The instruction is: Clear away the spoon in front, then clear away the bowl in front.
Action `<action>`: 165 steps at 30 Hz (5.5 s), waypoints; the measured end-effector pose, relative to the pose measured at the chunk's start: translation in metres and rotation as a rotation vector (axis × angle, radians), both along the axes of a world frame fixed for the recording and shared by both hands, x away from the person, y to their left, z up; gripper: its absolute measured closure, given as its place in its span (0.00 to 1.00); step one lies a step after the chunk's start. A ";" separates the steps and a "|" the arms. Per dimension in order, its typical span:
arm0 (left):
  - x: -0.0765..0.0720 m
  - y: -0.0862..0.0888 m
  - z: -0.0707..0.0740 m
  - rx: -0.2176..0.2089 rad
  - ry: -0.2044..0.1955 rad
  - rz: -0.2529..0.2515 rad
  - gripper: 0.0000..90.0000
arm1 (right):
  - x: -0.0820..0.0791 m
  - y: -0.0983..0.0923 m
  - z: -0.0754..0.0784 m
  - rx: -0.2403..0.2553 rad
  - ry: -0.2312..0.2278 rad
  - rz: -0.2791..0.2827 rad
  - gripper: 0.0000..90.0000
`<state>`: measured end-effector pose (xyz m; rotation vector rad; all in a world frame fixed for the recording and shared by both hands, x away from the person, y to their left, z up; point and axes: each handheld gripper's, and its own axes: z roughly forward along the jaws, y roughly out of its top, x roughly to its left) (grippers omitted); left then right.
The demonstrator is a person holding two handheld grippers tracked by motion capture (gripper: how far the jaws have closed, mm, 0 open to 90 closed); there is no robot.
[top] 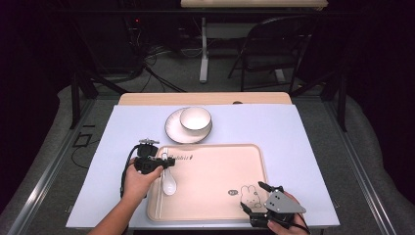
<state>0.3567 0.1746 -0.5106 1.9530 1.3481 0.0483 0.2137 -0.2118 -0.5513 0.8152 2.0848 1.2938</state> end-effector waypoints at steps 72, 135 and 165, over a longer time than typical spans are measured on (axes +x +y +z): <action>0.040 -0.011 -0.007 0.114 -0.073 0.095 0.39 | 0.000 0.001 0.000 -0.002 0.003 0.007 0.16; 0.134 -0.049 0.011 0.138 -0.020 0.294 0.29 | -0.001 0.000 0.001 0.006 0.003 0.008 0.16; 0.157 -0.069 -0.019 0.152 0.040 0.314 0.46 | -0.001 0.000 0.001 0.009 0.004 0.010 0.16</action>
